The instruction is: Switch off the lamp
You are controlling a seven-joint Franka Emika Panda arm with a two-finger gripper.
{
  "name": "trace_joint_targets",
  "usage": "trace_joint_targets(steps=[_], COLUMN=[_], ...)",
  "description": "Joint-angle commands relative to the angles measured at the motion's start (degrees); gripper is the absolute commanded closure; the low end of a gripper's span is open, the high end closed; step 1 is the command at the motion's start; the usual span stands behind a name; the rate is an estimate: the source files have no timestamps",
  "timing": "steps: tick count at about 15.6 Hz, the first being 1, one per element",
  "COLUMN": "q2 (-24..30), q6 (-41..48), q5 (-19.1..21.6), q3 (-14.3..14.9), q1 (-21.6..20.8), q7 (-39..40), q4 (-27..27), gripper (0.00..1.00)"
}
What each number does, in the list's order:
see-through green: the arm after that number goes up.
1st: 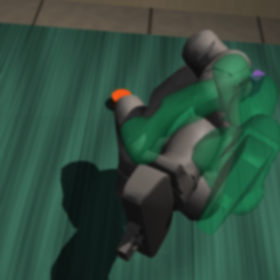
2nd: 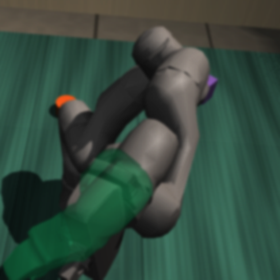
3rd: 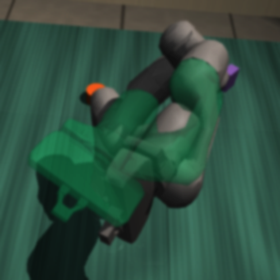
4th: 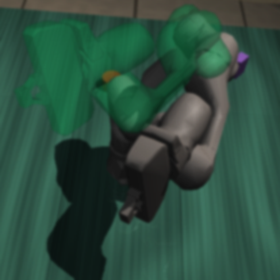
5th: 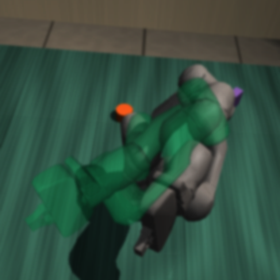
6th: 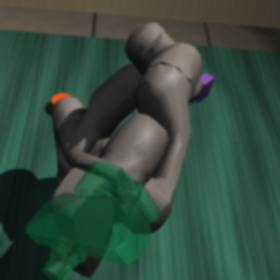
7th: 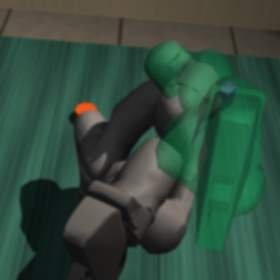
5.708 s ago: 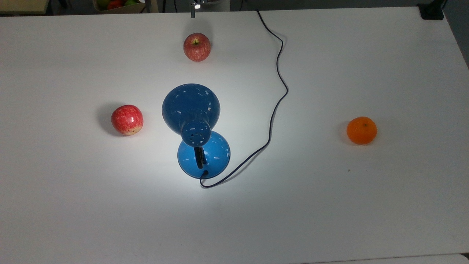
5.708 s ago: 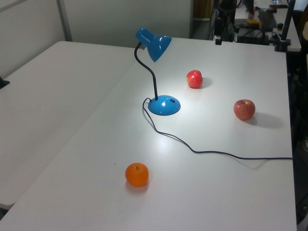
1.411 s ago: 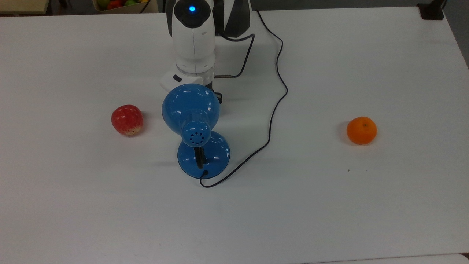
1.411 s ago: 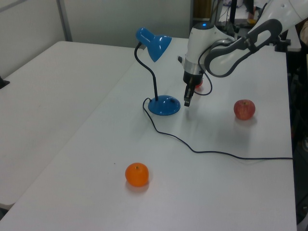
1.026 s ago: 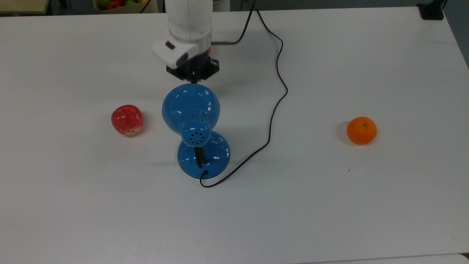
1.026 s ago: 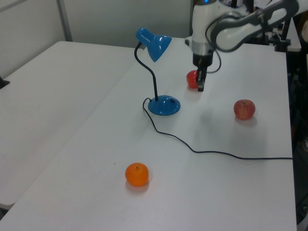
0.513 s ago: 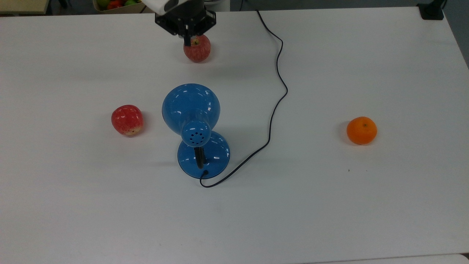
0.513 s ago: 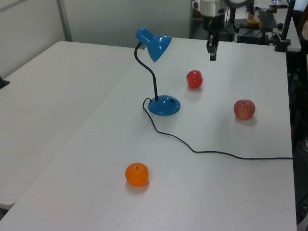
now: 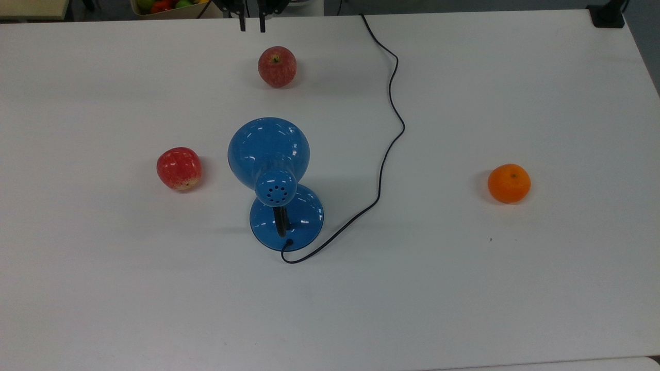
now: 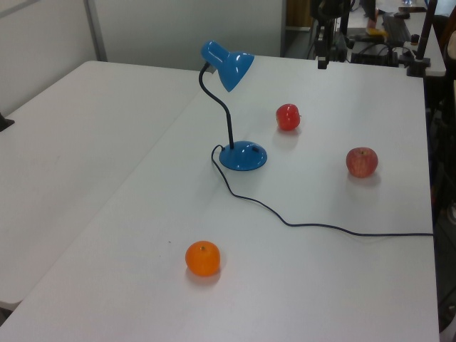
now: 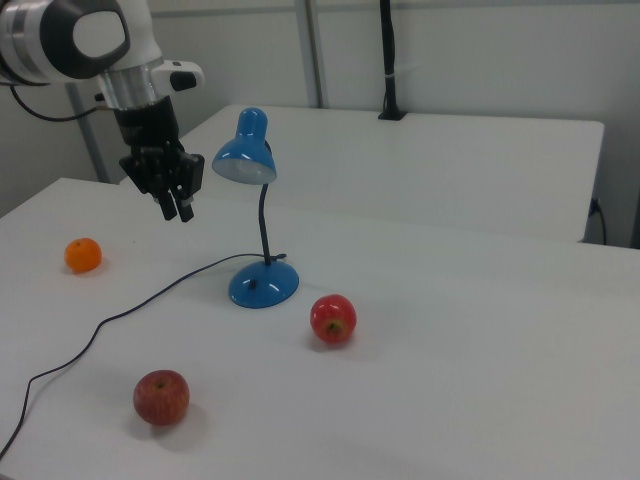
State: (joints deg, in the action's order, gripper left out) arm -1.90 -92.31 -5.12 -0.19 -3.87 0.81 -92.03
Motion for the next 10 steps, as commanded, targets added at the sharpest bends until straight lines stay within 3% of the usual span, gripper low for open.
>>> trace_joint_targets(steps=[1,10], q2=[1.4,2.3], q6=[1.8,2.6], q5=[-0.9,-1.0], q3=[0.6,0.5], q1=[-0.3,0.9], q7=[-0.4,-0.4], q4=[-0.1,-0.1], gripper=[0.0,0.0])
